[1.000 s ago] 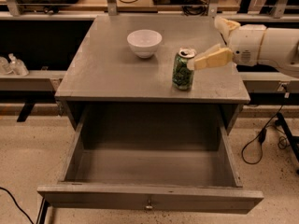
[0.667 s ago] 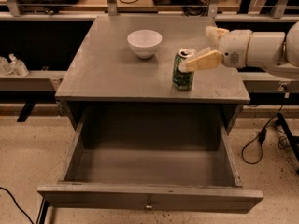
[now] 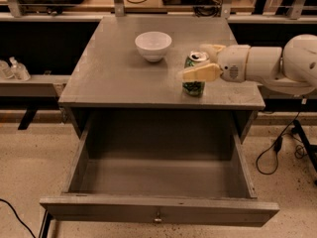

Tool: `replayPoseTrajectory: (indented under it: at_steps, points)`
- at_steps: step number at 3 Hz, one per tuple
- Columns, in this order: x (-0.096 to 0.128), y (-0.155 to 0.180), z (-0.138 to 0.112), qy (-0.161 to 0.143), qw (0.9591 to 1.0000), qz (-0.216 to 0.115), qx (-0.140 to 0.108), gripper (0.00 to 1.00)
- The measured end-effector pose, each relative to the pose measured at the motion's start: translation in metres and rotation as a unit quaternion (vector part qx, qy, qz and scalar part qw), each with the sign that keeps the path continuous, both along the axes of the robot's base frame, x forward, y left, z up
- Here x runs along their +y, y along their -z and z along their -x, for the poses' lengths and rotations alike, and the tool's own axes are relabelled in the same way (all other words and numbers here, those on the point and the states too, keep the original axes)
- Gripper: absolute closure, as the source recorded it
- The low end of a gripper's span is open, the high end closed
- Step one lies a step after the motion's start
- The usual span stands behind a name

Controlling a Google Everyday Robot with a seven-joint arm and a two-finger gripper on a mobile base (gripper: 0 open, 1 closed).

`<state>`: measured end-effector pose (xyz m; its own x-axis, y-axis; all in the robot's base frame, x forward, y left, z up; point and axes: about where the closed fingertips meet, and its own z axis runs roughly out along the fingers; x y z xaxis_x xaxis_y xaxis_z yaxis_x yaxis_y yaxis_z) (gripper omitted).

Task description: Place green can into top drawer

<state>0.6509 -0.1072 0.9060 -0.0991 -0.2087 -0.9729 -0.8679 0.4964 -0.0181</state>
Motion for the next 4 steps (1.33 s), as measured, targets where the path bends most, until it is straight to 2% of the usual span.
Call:
replayPoseTrajectory:
  at_steps: [2, 3, 4]
  points:
    - [0.026, 0.003, 0.015, -0.045, 0.9988, -0.017, -0.01, 0.62]
    - [0.032, -0.01, 0.058, -0.083, 0.996, -0.012, -0.03, 0.86]
    - [0.034, -0.022, 0.099, -0.092, 0.9944, -0.015, -0.048, 1.0]
